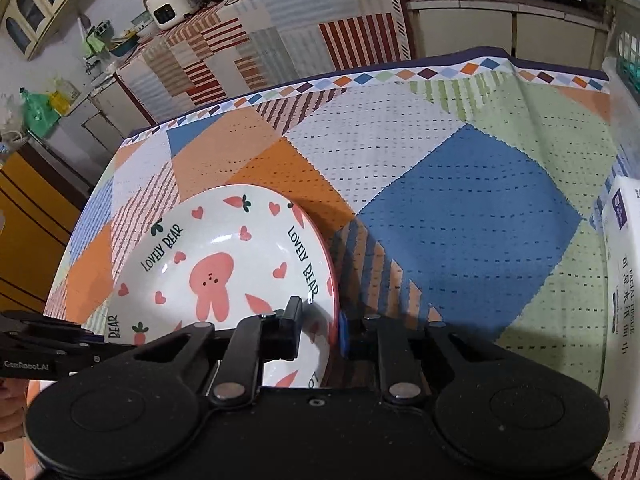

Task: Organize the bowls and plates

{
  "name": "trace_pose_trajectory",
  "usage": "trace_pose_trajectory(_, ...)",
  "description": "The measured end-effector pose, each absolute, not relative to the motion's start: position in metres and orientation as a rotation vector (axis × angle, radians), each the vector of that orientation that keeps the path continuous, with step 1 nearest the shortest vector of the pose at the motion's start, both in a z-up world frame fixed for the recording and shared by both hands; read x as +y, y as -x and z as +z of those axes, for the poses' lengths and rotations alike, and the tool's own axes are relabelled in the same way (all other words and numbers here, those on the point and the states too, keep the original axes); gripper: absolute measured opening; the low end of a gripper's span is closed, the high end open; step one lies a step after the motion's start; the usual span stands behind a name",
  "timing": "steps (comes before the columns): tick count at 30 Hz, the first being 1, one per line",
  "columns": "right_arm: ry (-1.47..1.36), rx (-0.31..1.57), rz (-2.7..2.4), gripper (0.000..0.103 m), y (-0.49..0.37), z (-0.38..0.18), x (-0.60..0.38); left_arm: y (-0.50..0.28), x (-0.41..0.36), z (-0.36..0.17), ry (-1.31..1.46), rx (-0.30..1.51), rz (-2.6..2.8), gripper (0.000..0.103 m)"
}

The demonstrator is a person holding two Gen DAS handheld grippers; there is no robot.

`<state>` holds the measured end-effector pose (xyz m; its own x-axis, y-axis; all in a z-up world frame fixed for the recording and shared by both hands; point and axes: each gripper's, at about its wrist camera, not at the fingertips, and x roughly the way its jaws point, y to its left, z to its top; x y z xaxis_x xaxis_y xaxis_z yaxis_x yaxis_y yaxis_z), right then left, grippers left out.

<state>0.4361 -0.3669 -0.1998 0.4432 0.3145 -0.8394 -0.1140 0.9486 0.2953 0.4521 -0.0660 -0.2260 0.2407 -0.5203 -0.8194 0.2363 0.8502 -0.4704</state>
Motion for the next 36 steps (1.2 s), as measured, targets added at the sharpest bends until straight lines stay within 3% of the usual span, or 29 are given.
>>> trace_pose_trajectory(5, -0.197, 1.075, 0.328, 0.017, -0.433, -0.183, -0.366, -0.441, -0.053, -0.207, 0.309, 1.22, -0.56, 0.019)
trace_pose_trajectory(21, -0.155, 0.928, 0.457, 0.017, -0.331, -0.074, -0.337, -0.341, -0.018, -0.091, 0.162, 1.025, -0.598, 0.02)
trace_pose_trajectory(28, -0.113, 0.904, 0.442, 0.017, -0.274, -0.054, -0.322, -0.295, -0.007, -0.085, 0.169, 1.037, -0.606, 0.02)
trace_pose_trajectory(36, -0.173, 0.902, 0.397, 0.017, -0.209, -0.077, -0.322, -0.254, -0.011, -0.101, 0.103, 1.095, -0.643, 0.02)
